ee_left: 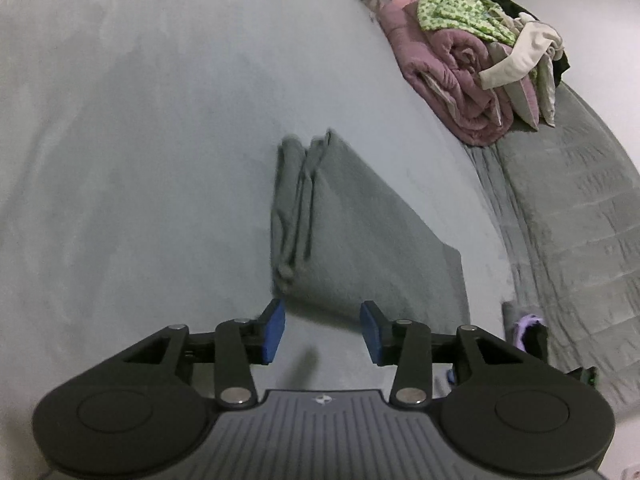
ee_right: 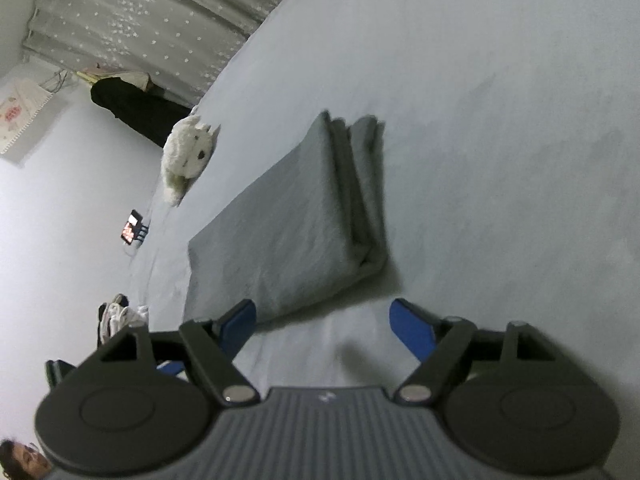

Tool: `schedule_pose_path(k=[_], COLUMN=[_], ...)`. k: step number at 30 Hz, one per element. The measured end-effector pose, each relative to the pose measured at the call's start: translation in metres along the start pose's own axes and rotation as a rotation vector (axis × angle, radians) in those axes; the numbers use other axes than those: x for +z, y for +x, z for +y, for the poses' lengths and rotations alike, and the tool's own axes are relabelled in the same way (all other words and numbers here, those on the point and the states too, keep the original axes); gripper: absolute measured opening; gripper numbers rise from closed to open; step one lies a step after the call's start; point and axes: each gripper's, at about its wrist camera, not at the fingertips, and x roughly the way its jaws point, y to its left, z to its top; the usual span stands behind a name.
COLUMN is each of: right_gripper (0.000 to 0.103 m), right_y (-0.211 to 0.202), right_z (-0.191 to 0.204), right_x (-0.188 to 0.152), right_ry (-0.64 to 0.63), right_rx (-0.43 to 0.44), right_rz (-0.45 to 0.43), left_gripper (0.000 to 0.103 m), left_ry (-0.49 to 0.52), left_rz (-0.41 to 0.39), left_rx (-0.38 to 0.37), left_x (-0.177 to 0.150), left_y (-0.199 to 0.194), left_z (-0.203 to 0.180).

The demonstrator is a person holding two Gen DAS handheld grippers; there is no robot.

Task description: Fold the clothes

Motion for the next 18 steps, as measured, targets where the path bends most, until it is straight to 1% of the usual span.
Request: schedule_pose_path(k=[3,7,18], right_gripper=[0.078,0.078,0.078], right_y=[0.003,0.01,0.025], right_z=[0.001,0.002,0.003], right_x=[-0.004,-0.004,0.002], right_ry=[0.014,0.052,0.076], right_rx=[-0.001,0.023,0.041], right_rz=[-0.012,-0.03,-0.064], left_gripper=[0.042,0.042,0.043], left_ry=[-0.019,-0.038,-0.089], left_rz=[0.016,0.001,-0.016], left_rx=[-0.003,-0.008,-0.036], left_x=[-0.004,-0.002,0.01], left_y=[0.011,0.02,0.029], left_z=[0.001,0.004,0.013])
